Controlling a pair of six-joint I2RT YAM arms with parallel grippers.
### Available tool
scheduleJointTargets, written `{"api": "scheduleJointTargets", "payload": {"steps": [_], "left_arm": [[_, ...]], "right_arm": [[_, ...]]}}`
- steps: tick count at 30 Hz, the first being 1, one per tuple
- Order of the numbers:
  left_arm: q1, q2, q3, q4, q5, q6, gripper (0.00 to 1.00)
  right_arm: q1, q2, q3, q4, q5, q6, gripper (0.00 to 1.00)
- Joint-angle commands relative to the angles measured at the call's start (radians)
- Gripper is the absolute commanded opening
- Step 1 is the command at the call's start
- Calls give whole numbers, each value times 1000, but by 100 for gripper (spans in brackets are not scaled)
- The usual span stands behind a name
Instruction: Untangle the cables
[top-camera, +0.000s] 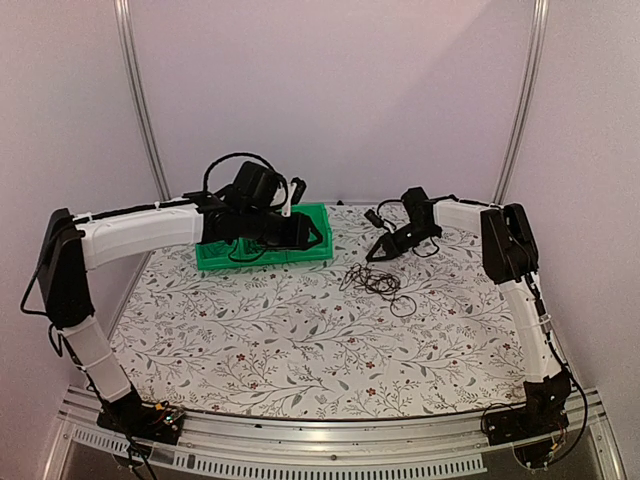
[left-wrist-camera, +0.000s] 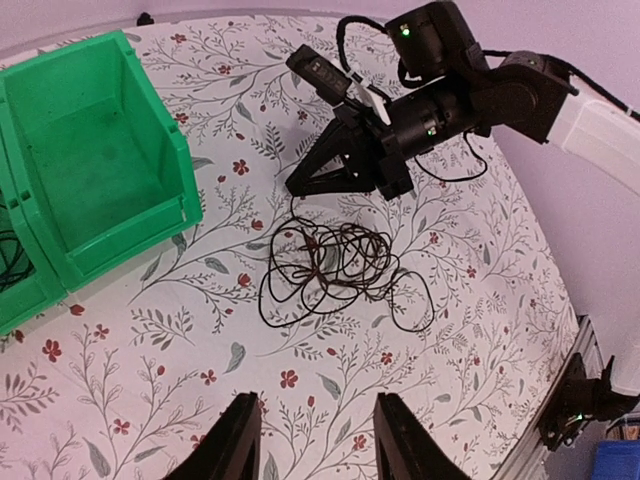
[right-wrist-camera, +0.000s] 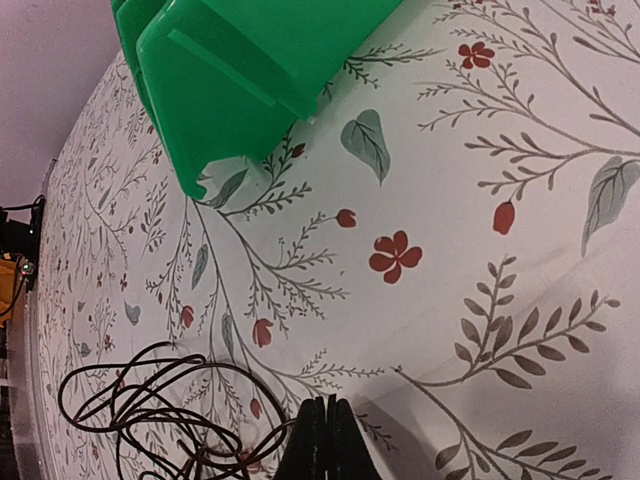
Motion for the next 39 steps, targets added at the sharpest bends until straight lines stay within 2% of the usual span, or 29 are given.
{"api": "scheduleJointTargets", "payload": {"steps": [1, 4, 9, 15, 19, 23, 27, 29, 33, 39], "left_arm": [[-10, -37, -20, 6, -23, 3, 42], [-11, -20, -16, 51, 12, 32, 44], [-34, 15, 10, 194, 113, 142, 47], [-69, 89, 99, 273, 155, 211, 52], [-93, 138, 166, 302, 169, 243, 55], [-101, 175, 198, 405, 224, 214, 59], [-105, 206, 206, 488, 260, 191, 58], [-107, 224, 222, 503, 262, 184, 53], [-110, 254, 250, 511, 282, 182, 34], [-114, 233, 231, 530, 280, 179, 0]], "right_arm": [[3, -2, 24, 3, -18, 6, 0], [6, -60, -1, -21, -24, -11, 0], [10, -299, -65, -49, -69, -43, 0], [15, -543, -110, -60, -98, -29, 0], [34, -642, -137, -74, -100, -33, 0], [57, -717, -154, -84, -93, -46, 0], [72, -767, -156, -82, -77, -45, 0], [73, -784, -156, -81, -80, -40, 0], [72, -813, -166, -75, -75, -32, 0], [72, -831, -205, -70, -47, -30, 2]]}}
